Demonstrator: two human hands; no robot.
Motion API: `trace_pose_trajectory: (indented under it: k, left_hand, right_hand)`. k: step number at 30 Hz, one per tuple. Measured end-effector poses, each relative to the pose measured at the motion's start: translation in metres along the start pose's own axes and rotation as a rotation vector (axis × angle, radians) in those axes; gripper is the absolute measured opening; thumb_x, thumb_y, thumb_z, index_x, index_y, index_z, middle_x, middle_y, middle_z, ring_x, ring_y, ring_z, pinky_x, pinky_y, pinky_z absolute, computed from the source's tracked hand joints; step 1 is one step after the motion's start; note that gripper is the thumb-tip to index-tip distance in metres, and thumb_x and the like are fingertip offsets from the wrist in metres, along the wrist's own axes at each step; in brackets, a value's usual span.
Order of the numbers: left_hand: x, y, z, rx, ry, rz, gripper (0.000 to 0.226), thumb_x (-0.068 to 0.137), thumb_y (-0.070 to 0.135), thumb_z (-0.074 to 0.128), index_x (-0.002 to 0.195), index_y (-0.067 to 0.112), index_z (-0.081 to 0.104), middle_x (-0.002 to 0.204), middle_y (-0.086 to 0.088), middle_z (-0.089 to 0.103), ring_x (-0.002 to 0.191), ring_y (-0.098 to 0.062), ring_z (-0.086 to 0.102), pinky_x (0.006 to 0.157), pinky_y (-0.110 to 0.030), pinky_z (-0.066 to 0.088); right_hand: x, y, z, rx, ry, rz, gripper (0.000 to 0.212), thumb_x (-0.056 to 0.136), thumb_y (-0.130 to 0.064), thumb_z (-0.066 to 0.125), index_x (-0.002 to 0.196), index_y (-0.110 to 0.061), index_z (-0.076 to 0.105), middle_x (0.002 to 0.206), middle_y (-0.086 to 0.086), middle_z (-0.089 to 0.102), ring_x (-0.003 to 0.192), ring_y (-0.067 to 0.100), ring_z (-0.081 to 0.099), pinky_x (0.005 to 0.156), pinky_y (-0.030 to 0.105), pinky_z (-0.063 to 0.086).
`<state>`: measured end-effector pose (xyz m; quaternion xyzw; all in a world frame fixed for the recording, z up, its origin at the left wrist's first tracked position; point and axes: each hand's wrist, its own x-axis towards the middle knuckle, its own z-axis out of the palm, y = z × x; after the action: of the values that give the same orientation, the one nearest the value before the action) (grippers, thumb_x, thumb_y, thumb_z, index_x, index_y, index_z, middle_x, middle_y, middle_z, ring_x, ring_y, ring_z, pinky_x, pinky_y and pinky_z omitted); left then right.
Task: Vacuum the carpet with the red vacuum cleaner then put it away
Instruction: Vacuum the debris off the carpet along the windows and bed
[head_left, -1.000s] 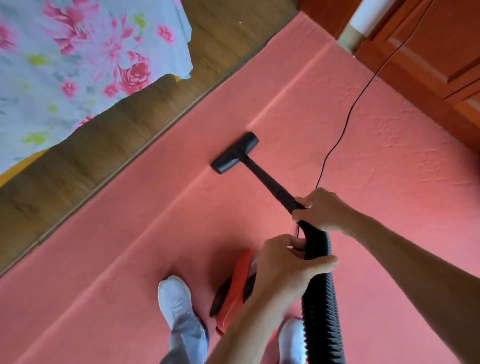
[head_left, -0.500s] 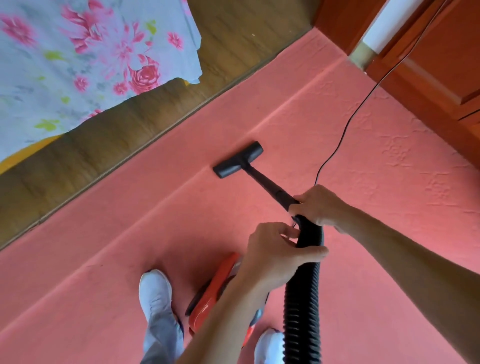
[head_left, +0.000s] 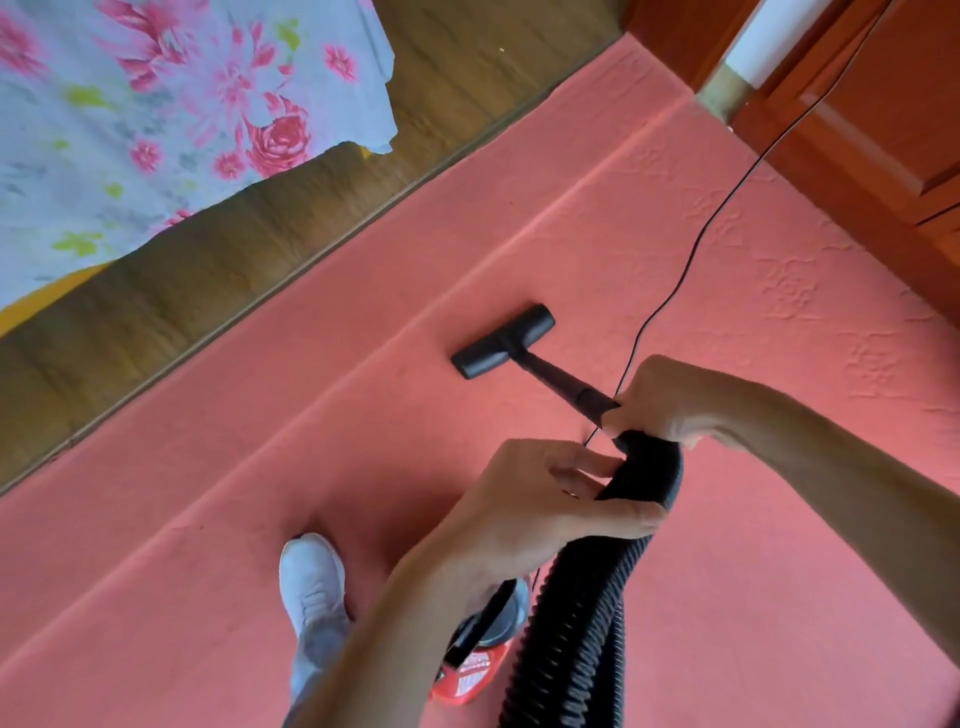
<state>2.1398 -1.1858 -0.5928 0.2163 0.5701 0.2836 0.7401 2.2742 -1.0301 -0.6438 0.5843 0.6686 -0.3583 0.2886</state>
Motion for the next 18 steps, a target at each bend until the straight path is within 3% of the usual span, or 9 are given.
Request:
trace_pose_trajectory:
  k: [5, 9, 12, 14, 16, 18]
  left_hand:
    - [0.021, 0.011, -0.012, 0.046, 0.105, 0.033, 0.034, 0.068, 0.024, 0.092, 0.096, 0.014, 0.076, 0.072, 0.002, 0.072, 0.065, -0.012, 0.071, 0.064, -0.024, 0.059]
    - [0.037, -0.006, -0.029, -0.052, 0.175, -0.027, 0.046, 0.064, 0.016, 0.094, 0.101, 0.005, 0.068, 0.072, -0.005, 0.072, 0.079, -0.031, 0.076, 0.078, -0.044, 0.063]
    - [0.036, -0.031, -0.029, -0.066, 0.138, -0.062, 0.044, 0.067, 0.014, 0.092, 0.102, 0.004, 0.067, 0.076, -0.006, 0.071, 0.085, -0.033, 0.076, 0.081, -0.047, 0.061]
    - [0.032, -0.047, -0.024, -0.029, 0.136, -0.098, 0.044, 0.068, 0.018, 0.092, 0.102, 0.008, 0.068, 0.077, -0.001, 0.070, 0.084, -0.027, 0.075, 0.079, -0.041, 0.060]
    - [0.024, -0.057, -0.027, 0.018, 0.158, -0.094, 0.045, 0.065, 0.025, 0.093, 0.099, 0.014, 0.067, 0.080, 0.002, 0.072, 0.083, -0.019, 0.075, 0.078, -0.037, 0.060]
    - [0.015, -0.055, -0.038, 0.086, 0.176, -0.050, 0.049, 0.061, 0.032, 0.094, 0.098, 0.018, 0.066, 0.083, 0.006, 0.072, 0.082, -0.014, 0.073, 0.079, -0.037, 0.059]
  right_hand:
    - [0.013, -0.030, -0.004, -0.010, 0.053, -0.071, 0.028, 0.080, -0.024, 0.068, 0.063, -0.004, 0.058, 0.051, 0.006, 0.044, 0.056, 0.024, 0.044, 0.049, 0.029, 0.030]
    - [0.029, -0.058, 0.012, -0.084, 0.111, -0.185, 0.032, 0.085, -0.030, 0.068, 0.076, -0.004, 0.052, 0.059, 0.003, 0.045, 0.063, 0.026, 0.047, 0.047, 0.029, 0.029]
    - [0.029, -0.049, 0.038, -0.092, 0.119, -0.166, 0.031, 0.086, -0.032, 0.067, 0.083, -0.004, 0.053, 0.063, 0.003, 0.046, 0.069, 0.028, 0.051, 0.050, 0.031, 0.032]
    - [0.022, -0.043, 0.056, -0.056, 0.132, -0.121, 0.028, 0.087, -0.031, 0.066, 0.088, -0.006, 0.054, 0.066, 0.002, 0.047, 0.075, 0.030, 0.053, 0.057, 0.032, 0.035]
    - [0.012, -0.050, 0.068, 0.035, 0.147, -0.108, 0.026, 0.087, -0.030, 0.065, 0.100, -0.007, 0.060, 0.075, 0.005, 0.054, 0.080, 0.032, 0.055, 0.062, 0.031, 0.037]
    - [-0.004, -0.062, 0.066, 0.190, 0.186, -0.064, 0.040, 0.088, -0.027, 0.065, 0.121, -0.006, 0.063, 0.097, 0.014, 0.064, 0.087, 0.034, 0.061, 0.065, 0.033, 0.042]
